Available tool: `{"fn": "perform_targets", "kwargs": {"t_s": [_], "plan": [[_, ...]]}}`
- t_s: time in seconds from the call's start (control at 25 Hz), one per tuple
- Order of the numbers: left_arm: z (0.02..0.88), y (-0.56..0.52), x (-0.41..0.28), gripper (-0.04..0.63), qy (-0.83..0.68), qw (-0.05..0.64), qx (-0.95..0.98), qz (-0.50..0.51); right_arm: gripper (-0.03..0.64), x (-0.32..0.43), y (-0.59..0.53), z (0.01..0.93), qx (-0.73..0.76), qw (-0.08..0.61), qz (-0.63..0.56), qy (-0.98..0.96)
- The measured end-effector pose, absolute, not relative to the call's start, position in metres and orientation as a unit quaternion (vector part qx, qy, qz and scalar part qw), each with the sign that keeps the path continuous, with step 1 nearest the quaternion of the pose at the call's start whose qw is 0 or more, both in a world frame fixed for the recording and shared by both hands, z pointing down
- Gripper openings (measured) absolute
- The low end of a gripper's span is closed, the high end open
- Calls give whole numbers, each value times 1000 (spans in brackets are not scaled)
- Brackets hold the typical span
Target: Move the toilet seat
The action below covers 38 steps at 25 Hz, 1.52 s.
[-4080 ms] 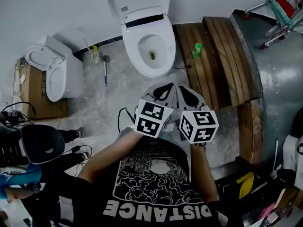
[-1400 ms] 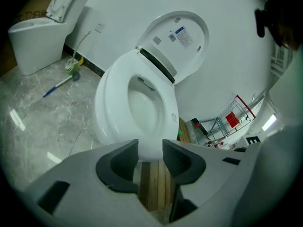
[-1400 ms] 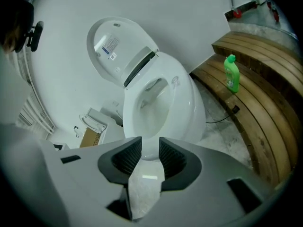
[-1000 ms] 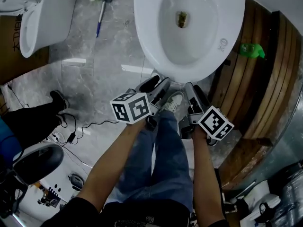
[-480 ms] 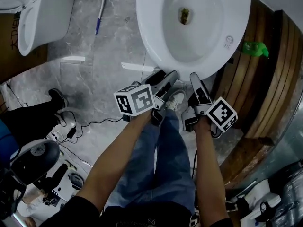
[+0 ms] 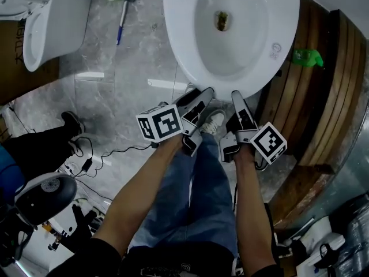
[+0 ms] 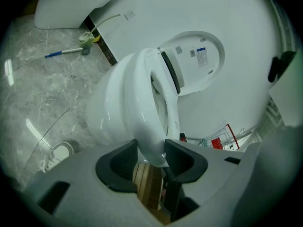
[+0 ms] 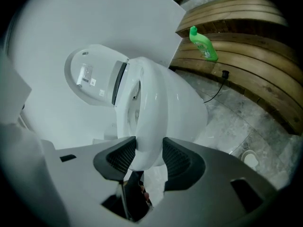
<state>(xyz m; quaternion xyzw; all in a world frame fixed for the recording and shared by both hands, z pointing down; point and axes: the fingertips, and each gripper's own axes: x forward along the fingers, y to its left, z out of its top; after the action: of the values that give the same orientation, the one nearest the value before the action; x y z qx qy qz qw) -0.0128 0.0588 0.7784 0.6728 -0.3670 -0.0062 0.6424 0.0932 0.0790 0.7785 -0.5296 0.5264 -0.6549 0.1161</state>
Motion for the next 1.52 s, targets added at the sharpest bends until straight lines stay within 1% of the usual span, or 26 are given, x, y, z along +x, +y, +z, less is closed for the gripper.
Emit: {"fn": "perform_targets", "kwargs": {"t_s": [0.12,0.24,0.44,0.64,0.96,1.12,1.52], "plan": [[760,61,-15,179,-367,647,668,-15,176,87,75,756,-511,154,-660,528],[737,64,-16,178,-366,646,669,-24,163,93,85,737,-514,139,-664,525],[692,62,-14,173,-356,648,671,-47,148,100,85,696,-511,149,-660,530],[641,55,-14,170,-355,646,672,-72,138,101,78,644,-500,180,-658,534],[560,33,-16,169,-347,634,681,-120,132,102,58,565,-488,205,-649,546],[525,18,-13,169,-339,621,694,-134,132,103,41,527,-474,234,-640,558],[478,-32,-4,166,-331,600,714,-142,130,113,-10,482,-466,246,-634,566]]}}
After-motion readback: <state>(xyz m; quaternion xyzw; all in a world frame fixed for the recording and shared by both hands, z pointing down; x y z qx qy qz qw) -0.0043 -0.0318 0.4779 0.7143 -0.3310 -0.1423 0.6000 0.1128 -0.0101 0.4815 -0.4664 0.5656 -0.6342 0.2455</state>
